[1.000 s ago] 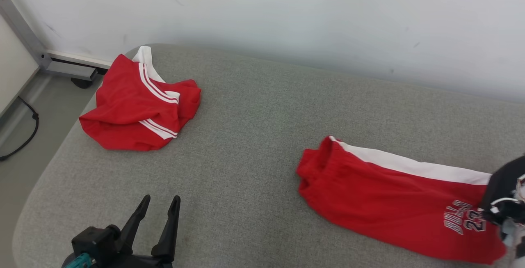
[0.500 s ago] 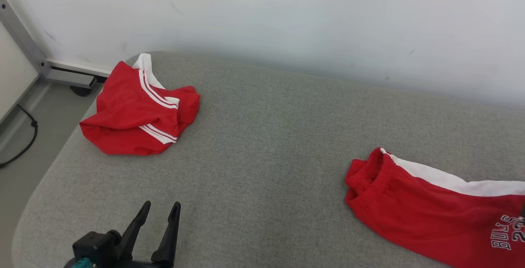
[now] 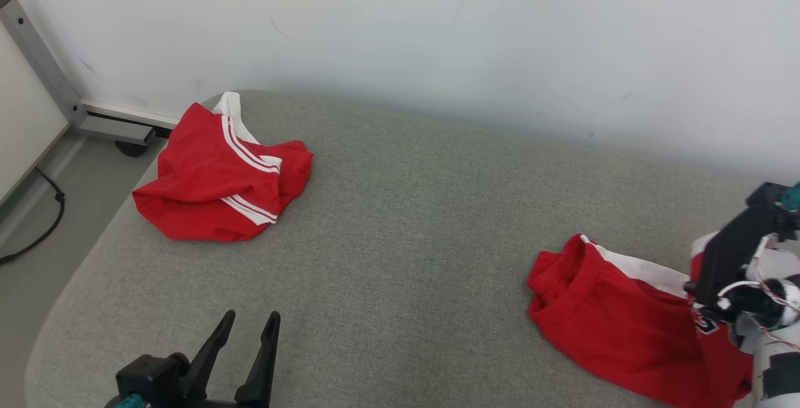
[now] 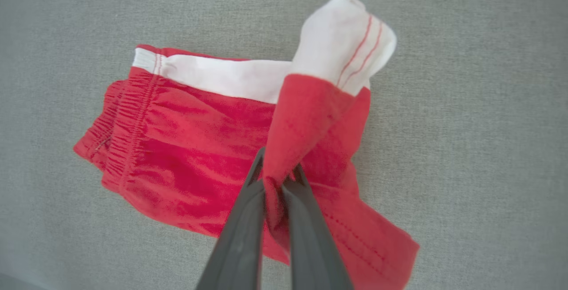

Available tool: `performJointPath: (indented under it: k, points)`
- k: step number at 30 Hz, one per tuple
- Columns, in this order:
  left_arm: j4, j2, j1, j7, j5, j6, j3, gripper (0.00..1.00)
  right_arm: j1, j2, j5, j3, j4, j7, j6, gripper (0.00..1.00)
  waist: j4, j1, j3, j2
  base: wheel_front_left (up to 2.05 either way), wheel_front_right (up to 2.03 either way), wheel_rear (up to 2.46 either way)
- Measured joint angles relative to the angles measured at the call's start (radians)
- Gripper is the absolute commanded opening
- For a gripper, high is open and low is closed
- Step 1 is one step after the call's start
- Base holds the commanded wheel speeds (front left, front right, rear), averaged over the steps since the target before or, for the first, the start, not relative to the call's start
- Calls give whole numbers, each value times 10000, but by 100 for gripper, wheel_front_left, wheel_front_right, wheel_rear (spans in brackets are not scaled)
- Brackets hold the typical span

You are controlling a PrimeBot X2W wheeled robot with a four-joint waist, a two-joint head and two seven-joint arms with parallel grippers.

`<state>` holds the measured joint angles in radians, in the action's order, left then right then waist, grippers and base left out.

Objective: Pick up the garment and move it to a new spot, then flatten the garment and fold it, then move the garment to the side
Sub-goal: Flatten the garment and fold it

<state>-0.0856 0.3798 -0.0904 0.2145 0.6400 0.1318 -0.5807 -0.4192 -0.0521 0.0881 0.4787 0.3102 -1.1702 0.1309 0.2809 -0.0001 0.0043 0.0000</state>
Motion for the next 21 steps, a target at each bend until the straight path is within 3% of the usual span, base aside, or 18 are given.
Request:
performJointPath:
  k: [13,21]
  points:
    - [33,-29,-28,-25,13,10,-105,100,-901,19,1080,-2019,2000,1287,2,0,366,2,-53,0,0,0,0]
    - [27,-44,-65,-27,13,23,-150,100,-1286,29,1200,-2441,3189,2002,2,0,652,2,-63,0,0,0,0]
